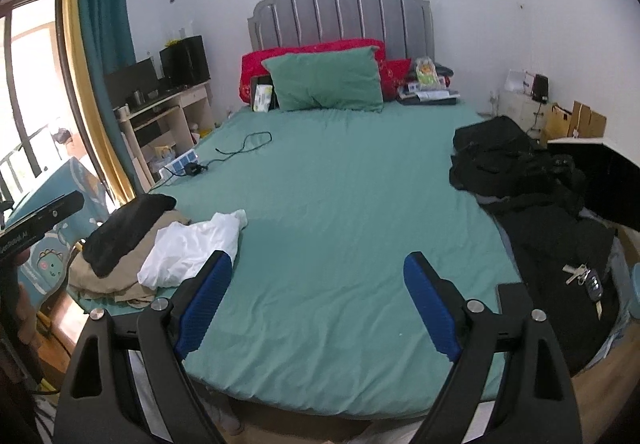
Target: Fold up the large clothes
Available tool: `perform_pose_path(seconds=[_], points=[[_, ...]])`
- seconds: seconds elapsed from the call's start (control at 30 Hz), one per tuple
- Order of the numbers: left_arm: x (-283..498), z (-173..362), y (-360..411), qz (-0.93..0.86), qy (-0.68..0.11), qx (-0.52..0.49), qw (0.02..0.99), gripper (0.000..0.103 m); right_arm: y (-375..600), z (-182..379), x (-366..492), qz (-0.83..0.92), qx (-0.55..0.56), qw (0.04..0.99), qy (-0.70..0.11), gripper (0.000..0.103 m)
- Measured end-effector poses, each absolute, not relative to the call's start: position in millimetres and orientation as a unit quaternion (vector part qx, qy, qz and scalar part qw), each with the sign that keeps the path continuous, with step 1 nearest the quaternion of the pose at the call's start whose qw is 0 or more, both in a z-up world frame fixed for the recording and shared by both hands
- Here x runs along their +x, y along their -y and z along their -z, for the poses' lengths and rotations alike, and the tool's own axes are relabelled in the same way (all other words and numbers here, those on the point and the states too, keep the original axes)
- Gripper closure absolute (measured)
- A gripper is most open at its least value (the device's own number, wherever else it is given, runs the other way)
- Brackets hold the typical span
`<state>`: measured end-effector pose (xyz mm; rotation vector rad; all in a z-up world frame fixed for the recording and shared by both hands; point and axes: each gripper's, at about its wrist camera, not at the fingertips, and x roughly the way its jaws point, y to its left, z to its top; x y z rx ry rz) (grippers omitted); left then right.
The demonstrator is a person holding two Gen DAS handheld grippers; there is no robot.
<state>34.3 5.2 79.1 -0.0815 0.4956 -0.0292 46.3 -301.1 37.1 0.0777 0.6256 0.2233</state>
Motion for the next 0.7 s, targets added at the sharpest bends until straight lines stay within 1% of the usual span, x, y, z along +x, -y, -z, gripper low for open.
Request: perform_pose_path(seconds=[0.37,0.43,0.5,0.6,0.7], points=[[7.9,-110.1,7.5,0.018,-0.188,-0.024,0.982,0.038,289.7,-71.9,25.7,-0.097,0.017,0.968,-0.231,0.015],[3.3,-115.5,7.8,0.019,-0.178,-0.025,0.983,0.034,286.4,-74.9,25.1,-0.101,0.017,0.969,-0.225,0.013],[-2.0,-121.1,8.8,0.014,-0.165,-0.018,0.986,0.026,283.6,-77.7,25.5,-0.109,0.021,0.969,-0.222,0.006],[-8.7,-126.7,9.7,0.013,-0.147,-0.005,0.989,0.021,280.5,-82.9,21.8,-0.116,0.023,0.971,-0.209,0.003],[-15.0,-131.0,4.7,0.014,-0.129,-0.006,0.992,0.019,276.3,-90.7,16.8,-0.119,0.021,0.974,-0.192,0.003]])
